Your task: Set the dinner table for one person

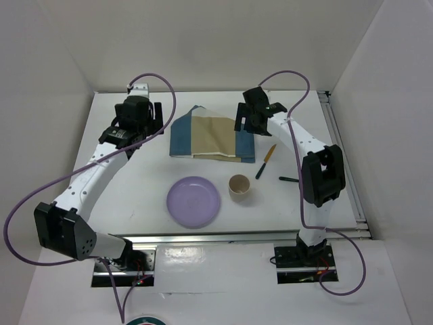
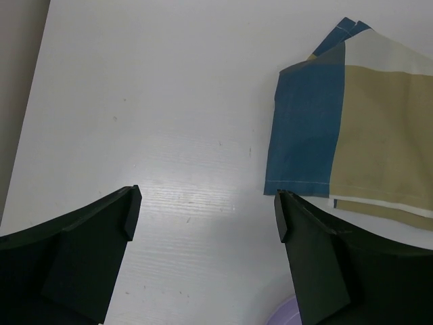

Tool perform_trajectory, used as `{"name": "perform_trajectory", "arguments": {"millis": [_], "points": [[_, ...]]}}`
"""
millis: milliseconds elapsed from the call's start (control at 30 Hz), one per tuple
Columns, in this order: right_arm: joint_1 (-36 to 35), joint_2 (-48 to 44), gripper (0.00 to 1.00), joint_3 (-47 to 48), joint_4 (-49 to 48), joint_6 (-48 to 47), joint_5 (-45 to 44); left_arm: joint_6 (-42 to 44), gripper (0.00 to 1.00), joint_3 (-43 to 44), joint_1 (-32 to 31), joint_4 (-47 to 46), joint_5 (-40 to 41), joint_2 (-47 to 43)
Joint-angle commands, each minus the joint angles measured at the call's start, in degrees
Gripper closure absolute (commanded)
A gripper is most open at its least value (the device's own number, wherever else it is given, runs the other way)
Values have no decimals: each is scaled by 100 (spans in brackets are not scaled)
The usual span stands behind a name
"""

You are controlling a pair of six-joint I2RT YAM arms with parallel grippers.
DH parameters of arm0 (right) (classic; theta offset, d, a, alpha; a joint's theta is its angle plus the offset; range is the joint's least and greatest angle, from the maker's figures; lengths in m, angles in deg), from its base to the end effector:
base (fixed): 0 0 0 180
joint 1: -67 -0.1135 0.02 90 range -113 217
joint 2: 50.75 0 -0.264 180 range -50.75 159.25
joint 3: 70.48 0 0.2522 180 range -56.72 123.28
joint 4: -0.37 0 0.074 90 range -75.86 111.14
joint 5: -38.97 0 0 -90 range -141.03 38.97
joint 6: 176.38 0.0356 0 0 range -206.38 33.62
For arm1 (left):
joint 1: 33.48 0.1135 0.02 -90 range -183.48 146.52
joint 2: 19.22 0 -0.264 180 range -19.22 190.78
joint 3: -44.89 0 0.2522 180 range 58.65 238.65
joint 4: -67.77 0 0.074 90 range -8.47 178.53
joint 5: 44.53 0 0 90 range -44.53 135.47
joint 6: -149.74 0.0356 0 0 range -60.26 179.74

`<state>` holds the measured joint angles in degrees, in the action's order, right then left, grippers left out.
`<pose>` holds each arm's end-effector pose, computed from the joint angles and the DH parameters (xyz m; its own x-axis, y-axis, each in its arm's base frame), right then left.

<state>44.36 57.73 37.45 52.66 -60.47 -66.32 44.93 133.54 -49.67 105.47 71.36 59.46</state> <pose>0.3925 0.1535 0.2751 -0.7596 0.1399 -0.6352 0.1196 0.9900 0.0749 0.3024 -0.0716 0.3667 -0.4012 -0.1230 -0.9077 -0.2306 0.9726 -0.0298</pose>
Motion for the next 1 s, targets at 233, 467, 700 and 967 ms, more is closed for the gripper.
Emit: {"name": "perform_trajectory", "arguments": {"millis": [233,467,700,967], "points": [[-355,-310,0,128,-715,-25,-52,-698,1,465,45,707,-513,551],[-409,-601,0,-118,-838,-86,-53,-1050,1,351,518,972,-2253,843],[-409,-970,0,-856,-828,-86,227,-1445,1,-553,1100,893,-3625,1088],[-514,-1005,0,-1076,-838,-86,448,-1595,5,-1179,1364,-178,-4706,1923]]}}
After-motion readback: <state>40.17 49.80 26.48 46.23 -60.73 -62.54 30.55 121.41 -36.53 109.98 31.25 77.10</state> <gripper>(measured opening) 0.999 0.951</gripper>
